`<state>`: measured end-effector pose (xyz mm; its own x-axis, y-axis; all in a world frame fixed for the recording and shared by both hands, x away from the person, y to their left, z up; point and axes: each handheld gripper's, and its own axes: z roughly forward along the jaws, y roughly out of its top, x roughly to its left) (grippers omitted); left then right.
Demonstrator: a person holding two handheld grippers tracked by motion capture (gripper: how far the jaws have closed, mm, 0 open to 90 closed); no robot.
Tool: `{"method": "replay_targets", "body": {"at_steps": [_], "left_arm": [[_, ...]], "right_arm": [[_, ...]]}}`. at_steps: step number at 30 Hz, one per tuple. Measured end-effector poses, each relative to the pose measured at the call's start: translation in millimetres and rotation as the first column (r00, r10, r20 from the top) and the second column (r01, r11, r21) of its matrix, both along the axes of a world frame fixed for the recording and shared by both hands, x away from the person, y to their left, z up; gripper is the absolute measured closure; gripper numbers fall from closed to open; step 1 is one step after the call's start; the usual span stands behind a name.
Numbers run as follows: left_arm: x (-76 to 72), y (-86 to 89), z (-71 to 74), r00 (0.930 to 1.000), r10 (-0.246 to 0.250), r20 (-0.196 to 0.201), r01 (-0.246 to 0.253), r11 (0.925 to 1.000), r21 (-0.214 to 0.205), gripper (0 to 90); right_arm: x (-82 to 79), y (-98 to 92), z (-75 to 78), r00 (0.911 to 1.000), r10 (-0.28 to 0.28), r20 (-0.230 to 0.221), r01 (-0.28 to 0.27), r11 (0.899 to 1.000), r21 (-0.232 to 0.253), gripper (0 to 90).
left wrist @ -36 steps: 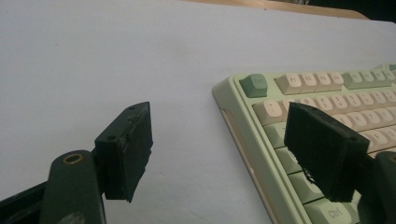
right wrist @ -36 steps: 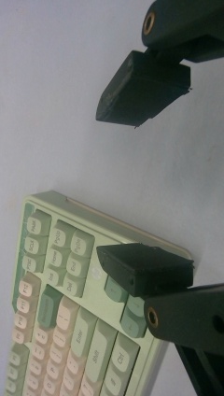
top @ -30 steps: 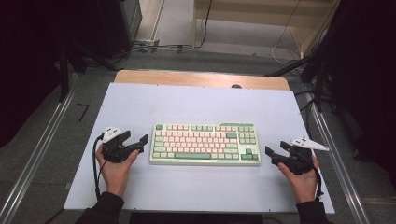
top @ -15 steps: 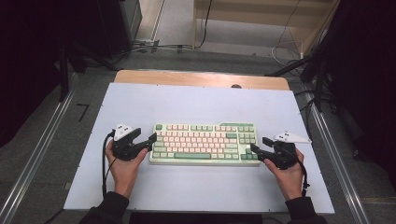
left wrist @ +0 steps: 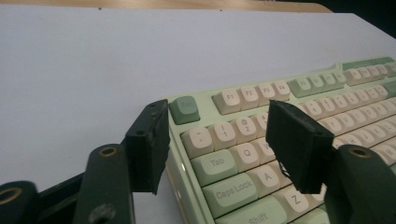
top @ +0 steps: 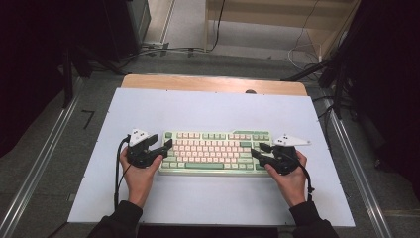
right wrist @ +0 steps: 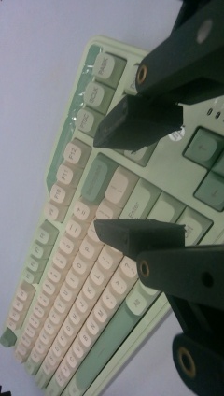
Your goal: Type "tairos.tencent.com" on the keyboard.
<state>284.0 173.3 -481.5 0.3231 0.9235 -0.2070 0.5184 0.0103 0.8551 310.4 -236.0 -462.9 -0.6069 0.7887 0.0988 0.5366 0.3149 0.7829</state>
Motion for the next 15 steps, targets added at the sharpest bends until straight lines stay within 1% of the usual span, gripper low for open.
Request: {"method": "replay_targets", "body": {"at_steps": [1,2,3,4,5,7,8,9,11,12,13,14,15], "left_arm": [[0.6,-0.8,0.1,1.0000,-0.004,-0.001,0.004,1.0000,-0.002,45.5],[1.0,-1.3,0.1,1.0000,-0.009,-0.002,0.009,1.0000,-0.001,45.5],[1.8,-2.4,-0.1,0.9998,-0.018,-0.004,0.018,0.9998,-0.002,48.2],[2.3,-3.6,-0.2,0.9997,-0.026,-0.004,0.026,0.9997,-0.003,54.4],[2.6,-4.2,-0.2,0.9996,-0.030,-0.004,0.030,0.9996,0.000,54.4],[3.3,-5.9,0.6,0.9991,-0.043,0.000,0.043,0.9991,0.008,60.3],[3.5,-6.9,1.0,0.9989,-0.046,0.001,0.046,0.9989,0.010,65.3],[3.8,-7.6,1.2,0.9988,-0.049,0.003,0.049,0.9987,0.012,67.5],[4.6,-8.9,0.9,0.9982,-0.060,0.003,0.060,0.9981,0.013,71.5],[5.1,-9.6,0.4,0.9978,-0.066,-0.003,0.066,0.9978,0.009,73.5],[5.8,-10.1,-0.3,0.9972,-0.074,-0.007,0.074,0.9973,0.005,73.5],[6.5,-10.4,-0.7,0.9963,-0.085,-0.012,0.085,0.9964,0.003,80.5],[6.8,-10.6,-0.7,0.9957,-0.091,-0.014,0.091,0.9958,0.002,84.1]], "right_arm": [[0.4,3.6,1.3,1.0000,0.006,0.007,-0.006,1.000,0.000,56.3],[0.4,3.6,1.3,1.0000,0.006,0.007,-0.006,1.000,0.000,56.3],[0.3,5.0,2.0,0.9999,0.005,0.014,-0.005,1.000,-0.002,57.9],[0.1,8.8,3.9,0.9996,0.002,0.029,-0.002,1.000,-0.010,62.0],[0.1,8.8,3.9,0.9996,0.002,0.029,-0.002,1.000,-0.010,62.0],[0.1,11.7,4.8,0.9990,-0.004,0.046,0.005,1.000,-0.019,65.2],[0.9,13.2,5.3,0.9984,-0.008,0.055,0.009,1.000,-0.014,68.4],[1.7,13.6,5.3,0.9984,-0.003,0.057,0.003,1.000,-0.010,69.4],[4.3,14.7,5.1,0.9991,0.013,0.039,-0.013,1.000,0.005,72.5],[5.3,14.8,4.6,0.9992,0.016,0.038,-0.016,1.000,0.012,75.3],[5.3,14.8,4.6,0.9992,0.016,0.038,-0.016,1.000,0.012,75.3],[7.0,15.9,4.0,0.9993,0.029,0.025,-0.030,0.999,0.021,82.9],[7.5,16.0,4.0,0.9990,0.039,0.021,-0.040,0.999,0.023,87.4]]}}
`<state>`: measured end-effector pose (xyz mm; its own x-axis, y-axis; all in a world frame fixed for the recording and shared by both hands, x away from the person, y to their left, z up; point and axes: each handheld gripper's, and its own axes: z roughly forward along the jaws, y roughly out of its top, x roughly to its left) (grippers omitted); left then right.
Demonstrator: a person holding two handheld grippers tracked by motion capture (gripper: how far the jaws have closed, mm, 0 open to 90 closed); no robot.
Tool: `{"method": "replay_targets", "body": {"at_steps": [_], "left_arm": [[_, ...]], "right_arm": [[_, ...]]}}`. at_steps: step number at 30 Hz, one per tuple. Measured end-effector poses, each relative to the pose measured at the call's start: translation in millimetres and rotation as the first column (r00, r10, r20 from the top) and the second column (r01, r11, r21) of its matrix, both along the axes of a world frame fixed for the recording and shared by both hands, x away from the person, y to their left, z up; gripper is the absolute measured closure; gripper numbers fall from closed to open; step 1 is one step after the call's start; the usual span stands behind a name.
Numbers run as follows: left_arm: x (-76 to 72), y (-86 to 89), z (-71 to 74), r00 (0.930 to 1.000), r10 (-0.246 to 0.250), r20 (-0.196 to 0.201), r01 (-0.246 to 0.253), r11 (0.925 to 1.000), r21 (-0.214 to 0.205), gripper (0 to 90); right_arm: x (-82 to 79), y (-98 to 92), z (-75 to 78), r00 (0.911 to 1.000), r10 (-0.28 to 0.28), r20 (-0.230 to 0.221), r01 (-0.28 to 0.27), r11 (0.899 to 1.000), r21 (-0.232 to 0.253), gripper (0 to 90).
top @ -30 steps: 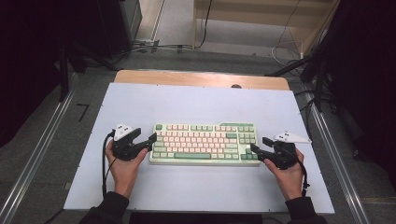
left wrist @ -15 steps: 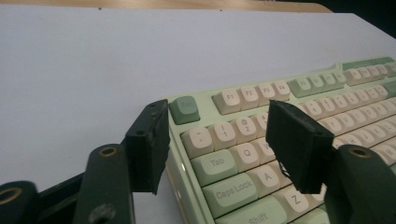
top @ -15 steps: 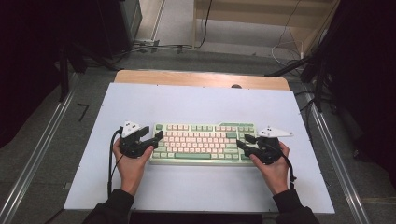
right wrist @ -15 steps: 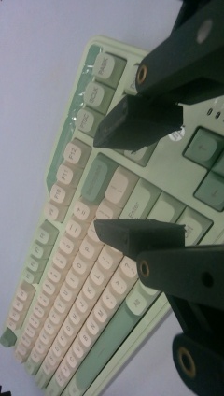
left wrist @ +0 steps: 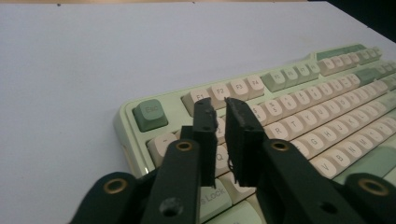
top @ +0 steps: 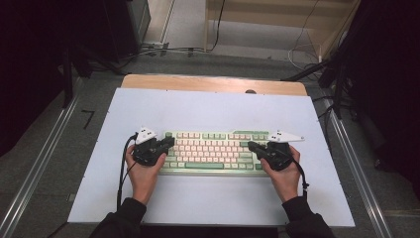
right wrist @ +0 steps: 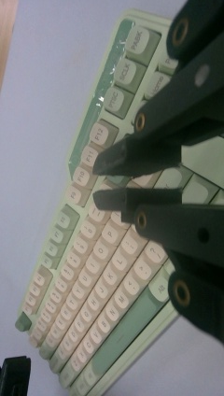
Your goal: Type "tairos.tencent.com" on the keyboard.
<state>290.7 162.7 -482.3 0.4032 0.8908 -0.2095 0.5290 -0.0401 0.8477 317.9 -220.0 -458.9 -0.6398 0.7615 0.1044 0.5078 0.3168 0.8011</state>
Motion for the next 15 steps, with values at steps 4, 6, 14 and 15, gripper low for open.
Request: {"method": "replay_targets", "body": {"at_steps": [4,6,14,15], "left_arm": [[1.0,-2.9,1.8,0.9999,-0.013,0.008,0.012,0.9998,0.013,89.9],[2.0,-5.1,1.7,0.9998,-0.020,0.008,0.020,0.9995,0.024,90.0],[4.7,-12.1,4.6,0.9987,-0.046,0.021,0.045,0.9985,0.032,90.0],[5.3,-12.8,4.7,0.9984,-0.051,0.023,0.050,0.9984,0.027,90.0]], "right_arm": [[2.8,1.2,-0.2,0.9987,0.036,-0.037,-0.036,0.999,0.020,87.8],[4.6,3.1,-1.4,0.9972,0.053,-0.052,-0.052,0.998,0.021,87.8],[10.8,10.4,-6.6,0.9841,0.149,-0.097,-0.145,0.988,0.045,87.8],[10.8,10.4,-6.6,0.9841,0.149,-0.097,-0.145,0.988,0.045,87.8]]}}
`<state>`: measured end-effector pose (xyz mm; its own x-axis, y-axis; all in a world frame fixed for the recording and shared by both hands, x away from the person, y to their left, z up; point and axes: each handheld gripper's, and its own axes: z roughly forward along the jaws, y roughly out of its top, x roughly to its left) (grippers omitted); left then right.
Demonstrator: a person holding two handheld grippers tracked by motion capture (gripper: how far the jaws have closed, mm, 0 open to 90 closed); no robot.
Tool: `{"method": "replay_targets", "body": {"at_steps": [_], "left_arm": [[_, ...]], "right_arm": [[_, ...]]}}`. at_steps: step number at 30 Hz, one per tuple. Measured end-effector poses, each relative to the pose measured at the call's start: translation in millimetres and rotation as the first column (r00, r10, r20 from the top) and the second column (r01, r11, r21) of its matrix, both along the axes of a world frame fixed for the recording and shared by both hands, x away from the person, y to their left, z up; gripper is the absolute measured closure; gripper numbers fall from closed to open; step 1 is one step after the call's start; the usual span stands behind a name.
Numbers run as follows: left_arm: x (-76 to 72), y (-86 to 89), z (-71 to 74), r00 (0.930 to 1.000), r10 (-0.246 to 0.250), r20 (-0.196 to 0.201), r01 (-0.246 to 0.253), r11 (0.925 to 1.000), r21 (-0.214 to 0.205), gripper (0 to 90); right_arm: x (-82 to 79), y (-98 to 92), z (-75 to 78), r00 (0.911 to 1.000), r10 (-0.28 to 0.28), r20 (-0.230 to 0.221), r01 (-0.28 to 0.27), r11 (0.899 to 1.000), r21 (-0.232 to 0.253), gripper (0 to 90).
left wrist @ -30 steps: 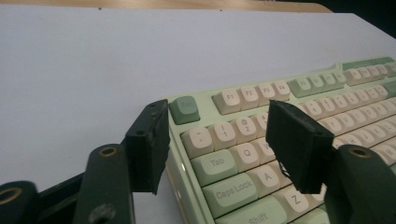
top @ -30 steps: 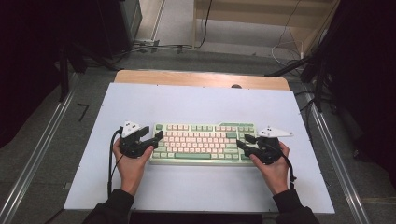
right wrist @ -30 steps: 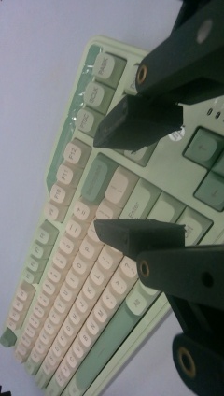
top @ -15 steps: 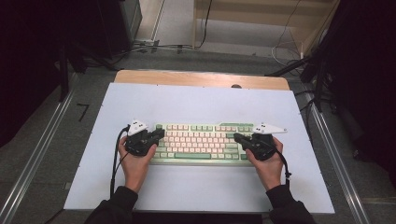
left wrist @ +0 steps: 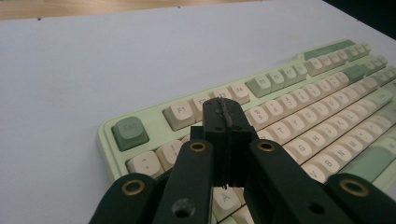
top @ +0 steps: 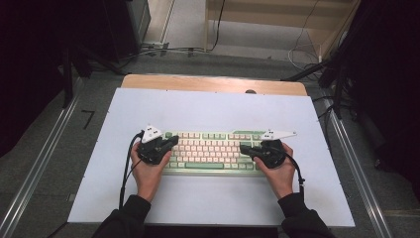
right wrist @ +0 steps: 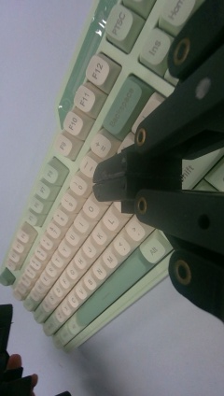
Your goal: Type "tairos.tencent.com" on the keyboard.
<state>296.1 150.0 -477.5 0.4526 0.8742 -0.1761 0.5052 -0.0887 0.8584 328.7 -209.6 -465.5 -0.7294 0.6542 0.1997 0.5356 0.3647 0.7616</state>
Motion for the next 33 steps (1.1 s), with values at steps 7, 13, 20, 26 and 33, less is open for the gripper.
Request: {"method": "replay_targets", "body": {"at_steps": [7,13,20,26,33], "left_arm": [[4.2,-6.4,-2.1,0.9997,-0.020,-0.012,0.020,0.9998,0.000,90.0],[7.3,-11.0,-3.0,0.9992,-0.030,-0.026,0.029,0.9995,-0.013,90.0],[9.1,-14.3,-3.3,0.9988,-0.041,-0.028,0.041,0.9990,-0.018,90.0],[11.1,-19.5,-4.8,0.9971,-0.067,-0.037,0.066,0.9975,-0.028,90.0],[12.3,-27.7,-5.2,0.9949,-0.094,-0.037,0.093,0.9954,-0.021,90.0]], "right_arm": [[-0.6,2.1,-0.6,0.9998,0.004,0.018,-0.004,1.000,-0.010,87.8],[0.4,2.7,-1.4,0.9998,0.001,0.019,-0.001,1.000,-0.011,87.8],[1.0,4.9,-1.8,0.9998,0.007,0.020,-0.007,1.000,-0.009,87.8],[0.9,9.6,-2.4,0.9995,0.029,0.014,-0.029,1.000,-0.012,87.8],[1.5,14.4,-2.7,0.9989,0.042,0.021,-0.042,0.999,-0.015,87.8]]}}
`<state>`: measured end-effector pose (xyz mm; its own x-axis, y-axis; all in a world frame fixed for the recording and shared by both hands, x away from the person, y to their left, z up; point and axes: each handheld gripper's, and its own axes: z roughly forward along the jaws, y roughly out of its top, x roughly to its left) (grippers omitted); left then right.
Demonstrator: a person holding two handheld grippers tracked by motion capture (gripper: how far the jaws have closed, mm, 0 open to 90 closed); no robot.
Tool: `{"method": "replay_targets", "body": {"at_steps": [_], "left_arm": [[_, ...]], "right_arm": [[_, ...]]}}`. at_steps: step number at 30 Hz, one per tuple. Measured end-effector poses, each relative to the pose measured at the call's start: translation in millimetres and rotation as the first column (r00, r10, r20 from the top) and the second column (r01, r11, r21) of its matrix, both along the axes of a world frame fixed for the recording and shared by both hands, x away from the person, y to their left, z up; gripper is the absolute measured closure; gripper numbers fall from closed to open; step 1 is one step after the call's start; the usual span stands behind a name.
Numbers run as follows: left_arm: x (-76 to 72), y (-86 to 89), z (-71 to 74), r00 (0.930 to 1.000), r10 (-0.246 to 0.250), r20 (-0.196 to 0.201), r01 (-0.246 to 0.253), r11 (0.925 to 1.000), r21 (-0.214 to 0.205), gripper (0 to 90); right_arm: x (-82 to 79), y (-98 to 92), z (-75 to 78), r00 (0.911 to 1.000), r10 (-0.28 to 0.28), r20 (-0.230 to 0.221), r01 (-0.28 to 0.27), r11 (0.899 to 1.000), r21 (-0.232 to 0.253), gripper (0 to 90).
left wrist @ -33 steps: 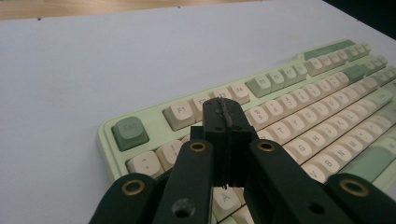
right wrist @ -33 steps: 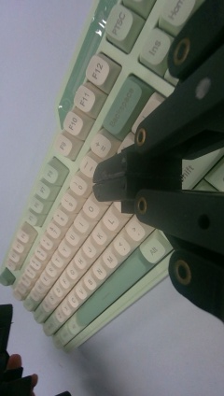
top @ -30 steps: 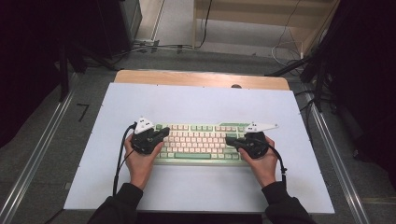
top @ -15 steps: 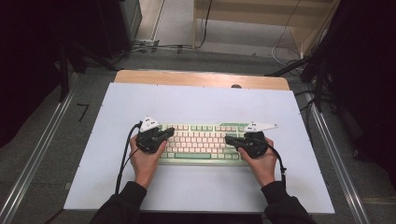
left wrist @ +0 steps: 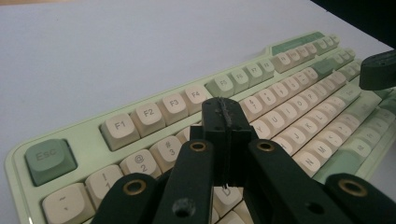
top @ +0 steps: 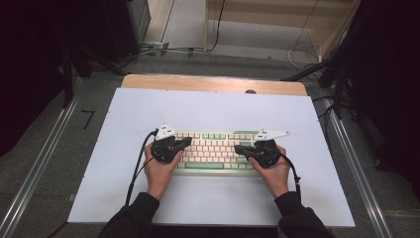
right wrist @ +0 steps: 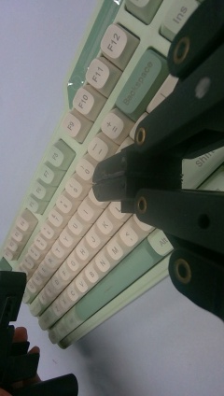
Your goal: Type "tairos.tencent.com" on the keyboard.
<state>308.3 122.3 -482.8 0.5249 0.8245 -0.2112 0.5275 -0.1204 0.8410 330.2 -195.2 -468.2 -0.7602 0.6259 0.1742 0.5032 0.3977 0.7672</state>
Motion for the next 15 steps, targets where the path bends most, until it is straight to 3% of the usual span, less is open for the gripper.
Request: {"method": "replay_targets", "body": {"at_steps": [3,15], "left_arm": [[0.5,-2.1,0.1,0.9999,-0.001,0.011,0.001,1.0000,0.003,90.0],[3.4,-3.7,-1.4,0.9999,-0.012,-0.011,0.012,0.9998,-0.014,90.0]], "right_arm": [[0.2,1.1,-0.1,1.0000,0.002,0.006,-0.002,1.000,-0.001,87.8],[1.6,6.1,-0.6,0.9999,0.017,0.000,-0.017,1.000,0.006,87.8]]}}
